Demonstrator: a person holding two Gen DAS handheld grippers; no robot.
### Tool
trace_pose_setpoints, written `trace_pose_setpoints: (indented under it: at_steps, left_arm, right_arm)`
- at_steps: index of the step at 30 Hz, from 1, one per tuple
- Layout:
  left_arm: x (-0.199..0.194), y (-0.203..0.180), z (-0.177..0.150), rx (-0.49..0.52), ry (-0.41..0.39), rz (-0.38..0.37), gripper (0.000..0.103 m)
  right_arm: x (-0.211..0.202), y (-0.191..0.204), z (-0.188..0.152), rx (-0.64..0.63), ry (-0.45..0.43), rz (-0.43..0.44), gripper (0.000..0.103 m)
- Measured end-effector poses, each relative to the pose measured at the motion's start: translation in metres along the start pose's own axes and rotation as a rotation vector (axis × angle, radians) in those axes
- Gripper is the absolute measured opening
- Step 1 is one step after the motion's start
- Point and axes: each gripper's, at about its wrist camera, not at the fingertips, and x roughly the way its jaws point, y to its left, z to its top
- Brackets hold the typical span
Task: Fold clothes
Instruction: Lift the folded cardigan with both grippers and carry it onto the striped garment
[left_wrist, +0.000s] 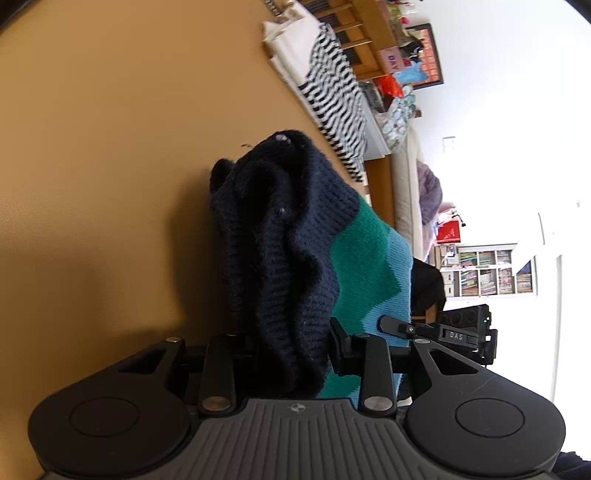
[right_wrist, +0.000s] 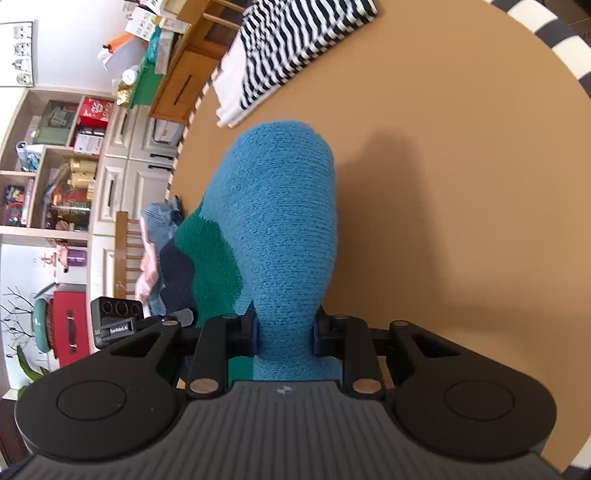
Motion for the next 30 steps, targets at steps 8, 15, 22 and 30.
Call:
trace_pose_setpoints:
  at_steps: [8, 15, 22, 30]
  left_arm:
    - [-0.017, -0.105, 0.076, 0.161, -0.061, 0.013, 0.032]
    - [0.028, -0.169, 0.208, 0.197, -0.136, 0.137, 0.033]
    - [0.101, -0.125, 0.296, 0.107, -0.201, 0.469, 0.047]
    - [0.084, -0.117, 0.272, 0.149, -0.354, 0.530, 0.073]
  right_arm:
    - [-0.048, 0.067, 0.082, -0.089, -0.128, 0.024, 0.025]
    - [-0.045, 0.091, 0.234, -0.077, -0.215, -0.016, 0.025]
    - [0.030, 0.016, 0.323, 0.045, -0.249, -0.164, 0.040]
    - [0.018, -0.005, 0.315, -0.036, -0.319, -0.214, 0.064]
